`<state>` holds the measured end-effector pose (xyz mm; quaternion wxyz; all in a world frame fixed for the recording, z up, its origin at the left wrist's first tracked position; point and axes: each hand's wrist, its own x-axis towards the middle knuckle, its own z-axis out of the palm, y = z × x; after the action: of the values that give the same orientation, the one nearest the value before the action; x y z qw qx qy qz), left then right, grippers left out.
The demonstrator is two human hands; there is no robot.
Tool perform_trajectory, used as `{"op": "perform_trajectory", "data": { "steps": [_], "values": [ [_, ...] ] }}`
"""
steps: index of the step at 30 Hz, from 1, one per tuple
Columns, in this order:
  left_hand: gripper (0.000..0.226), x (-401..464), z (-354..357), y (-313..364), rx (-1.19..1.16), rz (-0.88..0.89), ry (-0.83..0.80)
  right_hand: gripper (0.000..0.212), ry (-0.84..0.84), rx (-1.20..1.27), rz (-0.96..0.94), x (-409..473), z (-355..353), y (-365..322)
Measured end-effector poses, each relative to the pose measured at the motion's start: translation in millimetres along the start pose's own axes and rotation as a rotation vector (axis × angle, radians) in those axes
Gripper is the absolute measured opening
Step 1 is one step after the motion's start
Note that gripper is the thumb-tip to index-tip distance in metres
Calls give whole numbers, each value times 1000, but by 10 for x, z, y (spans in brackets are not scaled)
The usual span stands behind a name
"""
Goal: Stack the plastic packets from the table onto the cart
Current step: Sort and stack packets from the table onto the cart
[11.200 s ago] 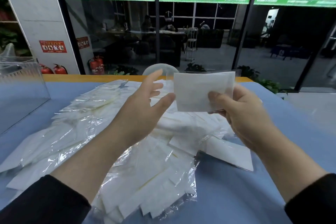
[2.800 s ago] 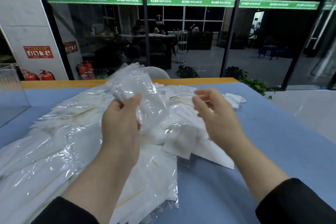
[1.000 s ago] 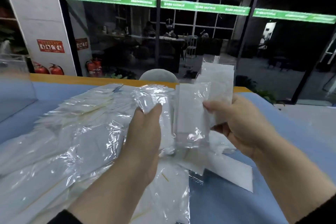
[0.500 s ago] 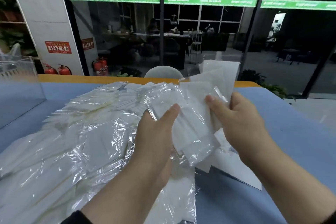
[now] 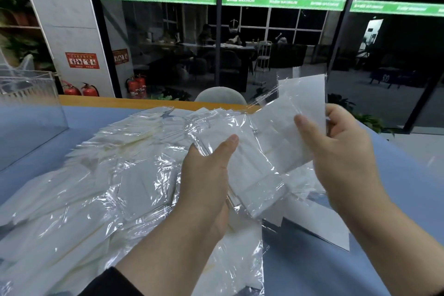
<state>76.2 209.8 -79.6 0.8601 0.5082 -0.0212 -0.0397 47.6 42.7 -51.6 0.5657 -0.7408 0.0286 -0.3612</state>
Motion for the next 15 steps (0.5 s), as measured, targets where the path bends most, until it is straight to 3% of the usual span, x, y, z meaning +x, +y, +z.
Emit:
{"op": "perform_trajectory", "data": {
  "steps": [11,15],
  "values": [
    [26,12,1,82,-95,-26,98,13,220,278,-69,39,-200,-131],
    [25,10,18,100,-131,-20,129,19,128,284,-8,14,-163,-113]
  ]
}}
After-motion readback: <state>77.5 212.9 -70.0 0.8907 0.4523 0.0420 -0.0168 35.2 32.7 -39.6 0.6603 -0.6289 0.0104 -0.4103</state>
